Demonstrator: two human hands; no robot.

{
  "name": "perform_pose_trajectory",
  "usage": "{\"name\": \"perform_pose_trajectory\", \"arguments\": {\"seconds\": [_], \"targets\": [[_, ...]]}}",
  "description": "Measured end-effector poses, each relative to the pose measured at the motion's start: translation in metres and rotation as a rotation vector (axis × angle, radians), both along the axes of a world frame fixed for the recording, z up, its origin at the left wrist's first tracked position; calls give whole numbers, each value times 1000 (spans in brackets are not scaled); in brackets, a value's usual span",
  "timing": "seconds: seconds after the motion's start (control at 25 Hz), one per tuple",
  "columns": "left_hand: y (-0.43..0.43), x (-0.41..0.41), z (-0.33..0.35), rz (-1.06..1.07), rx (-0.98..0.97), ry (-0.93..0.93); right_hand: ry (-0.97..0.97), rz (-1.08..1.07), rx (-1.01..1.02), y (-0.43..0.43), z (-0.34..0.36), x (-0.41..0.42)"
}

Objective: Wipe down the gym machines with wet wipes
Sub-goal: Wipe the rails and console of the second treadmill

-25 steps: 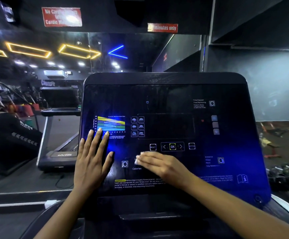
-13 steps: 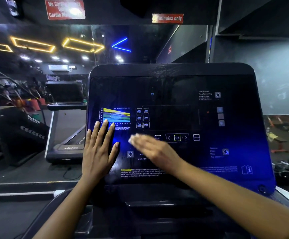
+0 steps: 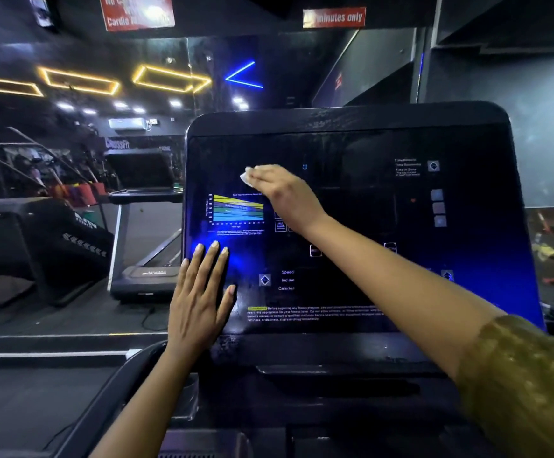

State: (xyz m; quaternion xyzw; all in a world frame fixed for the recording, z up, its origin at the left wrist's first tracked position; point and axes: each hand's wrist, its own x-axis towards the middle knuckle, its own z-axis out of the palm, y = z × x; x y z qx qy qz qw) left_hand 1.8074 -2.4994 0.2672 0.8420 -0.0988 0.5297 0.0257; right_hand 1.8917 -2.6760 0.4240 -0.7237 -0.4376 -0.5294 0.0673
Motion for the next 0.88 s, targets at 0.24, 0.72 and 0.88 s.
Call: {"name": "perform_pose_trajectory", "arguments": {"seconds": [0.24, 0.72, 0.88], "targets": [[-1, -1, -1, 4, 3, 18, 11, 96, -214, -16, -90, -39], [-3, -4, 0, 30, 12, 34, 159, 90, -116, -44, -121, -63], [0, -1, -2, 37, 15, 39, 137, 149, -255, -15, -160, -75]]}}
